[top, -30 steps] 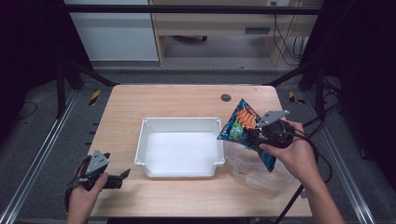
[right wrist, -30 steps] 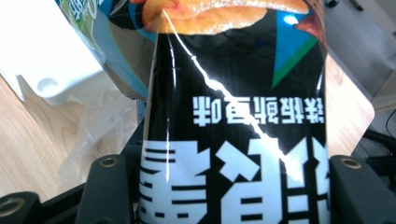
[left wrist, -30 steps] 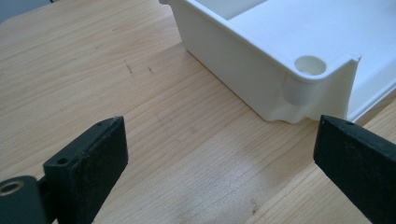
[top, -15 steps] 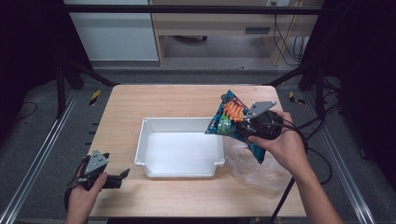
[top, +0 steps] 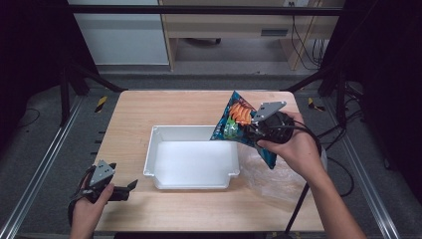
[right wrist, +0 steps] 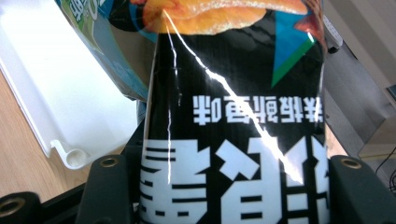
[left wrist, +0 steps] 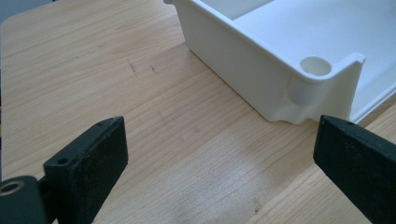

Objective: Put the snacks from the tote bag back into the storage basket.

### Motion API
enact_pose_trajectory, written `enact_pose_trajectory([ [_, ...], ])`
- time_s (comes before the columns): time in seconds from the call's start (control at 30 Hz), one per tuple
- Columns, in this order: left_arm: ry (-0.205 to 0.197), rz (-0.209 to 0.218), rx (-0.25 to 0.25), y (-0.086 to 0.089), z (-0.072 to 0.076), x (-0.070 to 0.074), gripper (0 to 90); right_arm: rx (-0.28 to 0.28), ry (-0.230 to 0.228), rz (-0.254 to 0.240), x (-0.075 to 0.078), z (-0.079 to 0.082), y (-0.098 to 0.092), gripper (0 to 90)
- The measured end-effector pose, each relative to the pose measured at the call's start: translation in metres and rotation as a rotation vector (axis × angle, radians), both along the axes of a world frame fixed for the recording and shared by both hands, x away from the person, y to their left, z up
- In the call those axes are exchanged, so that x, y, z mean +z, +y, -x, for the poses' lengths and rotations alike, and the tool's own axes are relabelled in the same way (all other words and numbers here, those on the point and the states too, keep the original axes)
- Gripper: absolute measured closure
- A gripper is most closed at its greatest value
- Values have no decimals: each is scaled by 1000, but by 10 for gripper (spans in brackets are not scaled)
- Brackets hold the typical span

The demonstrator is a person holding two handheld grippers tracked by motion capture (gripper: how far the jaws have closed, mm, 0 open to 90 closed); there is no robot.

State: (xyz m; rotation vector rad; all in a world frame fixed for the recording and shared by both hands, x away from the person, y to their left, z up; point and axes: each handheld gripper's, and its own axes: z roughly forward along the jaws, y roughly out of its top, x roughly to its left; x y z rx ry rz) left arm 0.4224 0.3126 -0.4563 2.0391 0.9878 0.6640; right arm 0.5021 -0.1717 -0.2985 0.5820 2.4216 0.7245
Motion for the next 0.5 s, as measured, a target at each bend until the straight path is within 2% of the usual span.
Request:
enact_pose_trajectory([
  [0.23, -1, -2, -3, 1, 2, 1, 28, 25, 8, 13, -3, -2, 9, 415],
  [0.37, -1, 17, 6, 6, 2, 2, 27, 47, 22, 31, -5, -4, 15, 416],
  [0.43, 10, 19, 13, 7, 1, 0, 29, 54, 20, 32, -7, -5, 18, 416],
  [0.5, 3, 33, 26, 8, 0, 0, 31, 61, 17, 44, -8, -6, 21, 416],
])
